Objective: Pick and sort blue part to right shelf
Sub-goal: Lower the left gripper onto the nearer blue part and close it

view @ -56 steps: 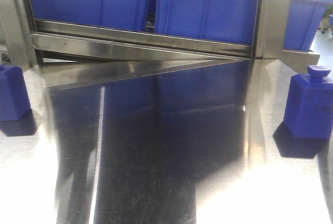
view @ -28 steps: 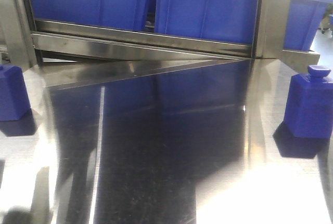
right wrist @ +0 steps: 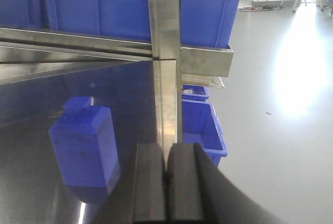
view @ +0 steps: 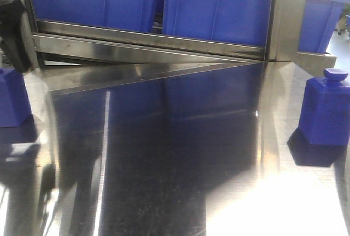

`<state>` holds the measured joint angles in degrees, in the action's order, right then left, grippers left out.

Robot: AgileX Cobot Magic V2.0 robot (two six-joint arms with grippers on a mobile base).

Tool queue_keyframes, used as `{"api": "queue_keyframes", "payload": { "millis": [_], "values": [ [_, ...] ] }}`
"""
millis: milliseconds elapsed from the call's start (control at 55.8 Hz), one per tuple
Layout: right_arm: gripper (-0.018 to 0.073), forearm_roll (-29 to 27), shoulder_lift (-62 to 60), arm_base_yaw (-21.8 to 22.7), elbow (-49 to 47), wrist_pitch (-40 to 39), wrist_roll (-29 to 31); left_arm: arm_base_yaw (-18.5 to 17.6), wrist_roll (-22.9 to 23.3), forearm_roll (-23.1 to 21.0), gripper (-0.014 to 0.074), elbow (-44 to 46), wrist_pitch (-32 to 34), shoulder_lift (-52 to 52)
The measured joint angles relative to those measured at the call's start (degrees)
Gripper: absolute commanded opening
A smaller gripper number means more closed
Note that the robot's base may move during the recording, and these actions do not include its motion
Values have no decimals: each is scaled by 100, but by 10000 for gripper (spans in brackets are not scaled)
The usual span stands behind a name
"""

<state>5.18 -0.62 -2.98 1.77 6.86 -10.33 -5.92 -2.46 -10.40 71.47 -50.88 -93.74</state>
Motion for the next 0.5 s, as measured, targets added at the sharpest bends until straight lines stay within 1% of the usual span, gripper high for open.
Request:
{"api": "queue_keyframes", "payload": {
  "millis": [107, 215, 322, 412, 501],
  "values": [
    [48, 0, 0, 0, 0, 0, 0, -117, 0, 35, 625, 14, 31, -162],
    [48, 0, 0, 0, 0, 0, 0, -128, 0, 180, 624, 14, 43, -313],
    [48, 0, 0, 0, 0, 0, 0, -128, 11, 228, 610, 14, 56, -360],
    [48, 0, 0, 0, 0, 0, 0, -128, 21, 242, 573, 14, 56, -388],
    [48, 0, 0, 0, 0, 0, 0, -128, 21, 242, 512, 14, 56, -458]
  ]
}}
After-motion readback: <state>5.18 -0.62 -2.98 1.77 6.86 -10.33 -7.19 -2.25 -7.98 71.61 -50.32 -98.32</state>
